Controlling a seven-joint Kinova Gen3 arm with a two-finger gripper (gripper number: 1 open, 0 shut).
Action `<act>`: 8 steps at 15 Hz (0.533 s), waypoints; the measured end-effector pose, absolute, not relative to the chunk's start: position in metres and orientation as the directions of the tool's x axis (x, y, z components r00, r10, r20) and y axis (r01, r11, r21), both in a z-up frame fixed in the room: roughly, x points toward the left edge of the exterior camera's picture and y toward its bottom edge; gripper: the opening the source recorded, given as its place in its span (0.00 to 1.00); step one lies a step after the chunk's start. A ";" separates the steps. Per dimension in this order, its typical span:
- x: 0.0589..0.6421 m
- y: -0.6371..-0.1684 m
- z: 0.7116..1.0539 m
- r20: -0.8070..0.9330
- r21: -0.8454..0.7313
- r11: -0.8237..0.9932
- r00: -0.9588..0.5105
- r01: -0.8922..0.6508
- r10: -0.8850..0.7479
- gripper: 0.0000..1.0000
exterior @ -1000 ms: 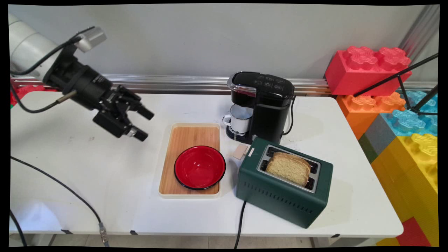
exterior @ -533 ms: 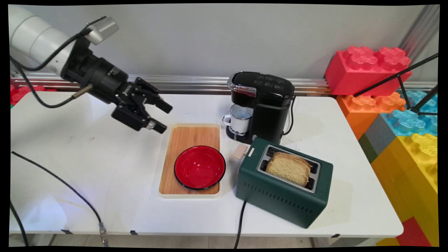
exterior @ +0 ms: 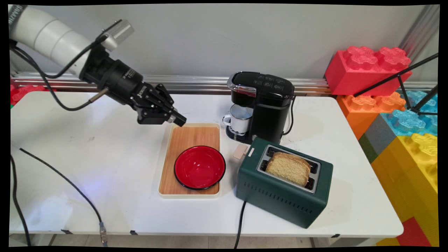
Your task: Press the toaster switch
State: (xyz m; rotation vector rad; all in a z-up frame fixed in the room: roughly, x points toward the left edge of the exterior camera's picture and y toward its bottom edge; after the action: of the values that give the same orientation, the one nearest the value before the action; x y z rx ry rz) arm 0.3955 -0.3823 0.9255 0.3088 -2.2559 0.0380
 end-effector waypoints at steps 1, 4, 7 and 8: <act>0.392 -0.386 0.924 0.761 0.067 0.973 -0.619 -0.222 -0.194 0.00; 0.379 -0.397 0.916 0.771 0.046 0.982 -0.618 -0.186 -0.153 0.00; 0.367 -0.407 0.907 0.779 0.037 0.987 -0.614 -0.156 -0.126 0.00; 0.364 -0.410 0.904 0.780 0.035 0.988 -0.614 -0.150 -0.121 0.00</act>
State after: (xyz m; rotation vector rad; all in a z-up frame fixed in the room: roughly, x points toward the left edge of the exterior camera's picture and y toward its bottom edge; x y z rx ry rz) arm 0.3635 -0.4096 0.9040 0.1876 -2.2375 0.0418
